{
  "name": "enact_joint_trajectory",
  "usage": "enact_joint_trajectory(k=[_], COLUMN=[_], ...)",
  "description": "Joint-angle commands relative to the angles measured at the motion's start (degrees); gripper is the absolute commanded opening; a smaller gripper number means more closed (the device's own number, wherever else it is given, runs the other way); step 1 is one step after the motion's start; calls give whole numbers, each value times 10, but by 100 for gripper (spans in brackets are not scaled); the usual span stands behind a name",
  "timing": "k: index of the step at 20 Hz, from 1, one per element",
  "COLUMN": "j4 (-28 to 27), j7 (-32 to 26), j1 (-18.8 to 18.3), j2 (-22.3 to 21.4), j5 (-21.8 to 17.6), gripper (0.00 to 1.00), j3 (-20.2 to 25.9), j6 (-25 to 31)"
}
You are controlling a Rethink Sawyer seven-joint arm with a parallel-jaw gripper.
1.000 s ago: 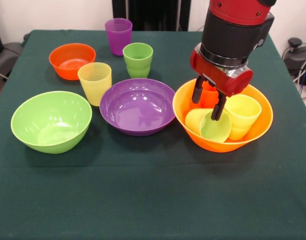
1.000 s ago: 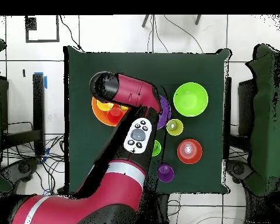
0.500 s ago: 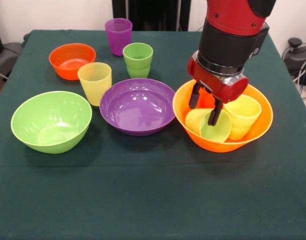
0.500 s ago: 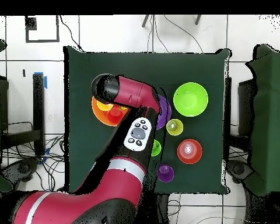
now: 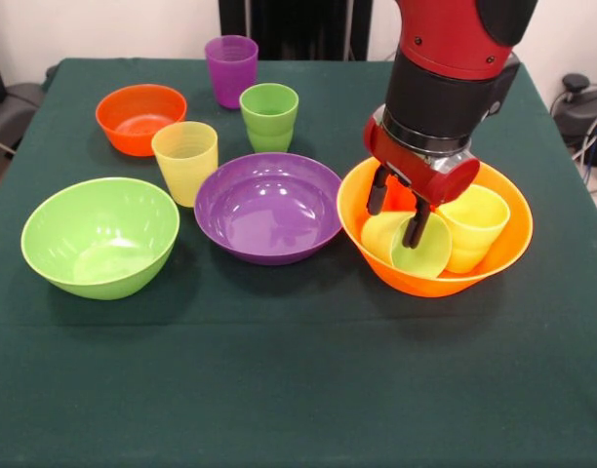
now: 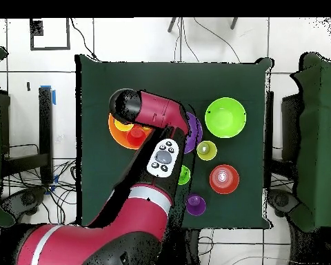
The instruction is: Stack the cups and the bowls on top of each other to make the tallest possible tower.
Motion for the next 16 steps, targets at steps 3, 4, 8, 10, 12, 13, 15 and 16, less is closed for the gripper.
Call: enact_joint_trajectory(k=[3,4,8,10,12,13,15,16], j4=[12,13,9,-1,-6,-7,-10,-13], j7=[-14,-16,-22,-22,-22,-22,-24,-25], j1=[-11,-10,-11,-9,-8,-8,-8,-8], j2=[19,18,17,19,21,21,21,22], j5=[-42,-43,-47,-51,-54,-55,-58,-60], gripper=[100,100,100,100,100,100,100,100], j3=[66,66,64,56,50,48,45,43], j6=[21,23,43,69,85,89,101,108])
